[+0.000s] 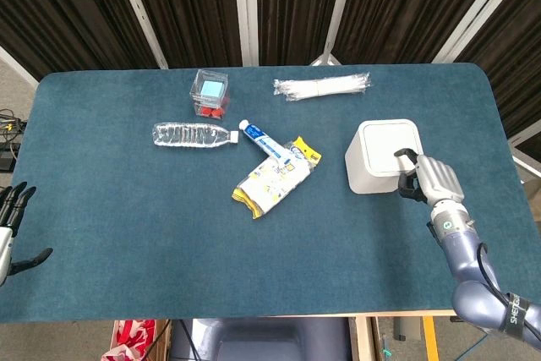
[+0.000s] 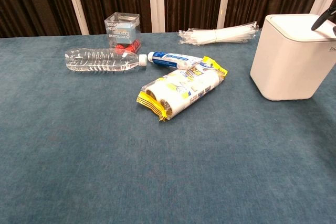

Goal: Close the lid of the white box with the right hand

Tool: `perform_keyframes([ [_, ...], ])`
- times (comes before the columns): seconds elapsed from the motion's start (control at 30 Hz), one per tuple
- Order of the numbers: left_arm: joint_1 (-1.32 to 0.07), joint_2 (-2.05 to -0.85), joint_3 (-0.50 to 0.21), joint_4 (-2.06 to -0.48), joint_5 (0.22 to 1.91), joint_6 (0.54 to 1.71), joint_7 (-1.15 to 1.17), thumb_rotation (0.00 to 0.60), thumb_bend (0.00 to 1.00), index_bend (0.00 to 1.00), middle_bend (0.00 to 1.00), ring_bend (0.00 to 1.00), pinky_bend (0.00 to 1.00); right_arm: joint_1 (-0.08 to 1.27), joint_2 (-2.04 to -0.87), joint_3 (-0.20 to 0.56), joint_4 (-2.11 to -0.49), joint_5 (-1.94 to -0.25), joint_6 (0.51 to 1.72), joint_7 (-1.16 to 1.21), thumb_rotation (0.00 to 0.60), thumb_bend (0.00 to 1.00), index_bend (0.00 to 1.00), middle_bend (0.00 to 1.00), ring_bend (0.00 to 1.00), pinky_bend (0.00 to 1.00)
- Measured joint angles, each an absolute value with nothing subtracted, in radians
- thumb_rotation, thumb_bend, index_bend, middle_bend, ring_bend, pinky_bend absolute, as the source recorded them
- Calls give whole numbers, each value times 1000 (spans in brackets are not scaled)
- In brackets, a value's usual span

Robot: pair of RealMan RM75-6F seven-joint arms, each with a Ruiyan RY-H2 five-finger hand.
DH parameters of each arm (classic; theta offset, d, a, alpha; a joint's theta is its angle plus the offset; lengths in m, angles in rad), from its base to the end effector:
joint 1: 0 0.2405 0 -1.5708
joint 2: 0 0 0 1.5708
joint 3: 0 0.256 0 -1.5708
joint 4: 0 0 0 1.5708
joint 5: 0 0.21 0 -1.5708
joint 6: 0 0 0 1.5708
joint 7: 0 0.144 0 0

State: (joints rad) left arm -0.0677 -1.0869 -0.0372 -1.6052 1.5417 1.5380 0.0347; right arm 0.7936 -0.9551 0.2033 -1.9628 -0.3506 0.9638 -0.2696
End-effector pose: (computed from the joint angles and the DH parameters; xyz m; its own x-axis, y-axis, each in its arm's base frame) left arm -0.3101 0.1731 0.1729 0.4634 -0.0348 0.8855 0.8851 -0.0320 -0.4644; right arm -0.1887 -0.3385 0.1401 0.0883 -0.3594 0.9290 -0.9585 0.2231 0.1774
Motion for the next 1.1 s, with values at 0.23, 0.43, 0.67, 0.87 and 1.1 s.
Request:
perform_keyframes([
  [0.23,-68,-1087,-39,-1604,1539,1538,34,600,0,0,0,0,0,802,-948,198,-1968,-333,955,-284,600,698,309,844,964,846],
  [0.43,-68,-1087,-39,-1603,1541,1540,33,600,0,0,0,0,0,809,-946,193,-1968,-306,941,-287,600,699,312,844,964,846],
  [0.67,-68,-1087,-39,-1604,1542,1541,33,600,0,0,0,0,0,815,-939,190,-1974,-294,931,-290,600,698,311,844,964,846],
  [0.87,-67,-1087,-39,-1603,1541,1543,33,600,0,0,0,0,0,808,-931,225,-1978,-331,972,-253,600,699,286,844,964,846],
  [1.1,-66,-1086,-39,-1603,1540,1544,34,600,0,0,0,0,0,772,-901,269,-2000,-450,1066,-207,600,649,73,619,686,631],
])
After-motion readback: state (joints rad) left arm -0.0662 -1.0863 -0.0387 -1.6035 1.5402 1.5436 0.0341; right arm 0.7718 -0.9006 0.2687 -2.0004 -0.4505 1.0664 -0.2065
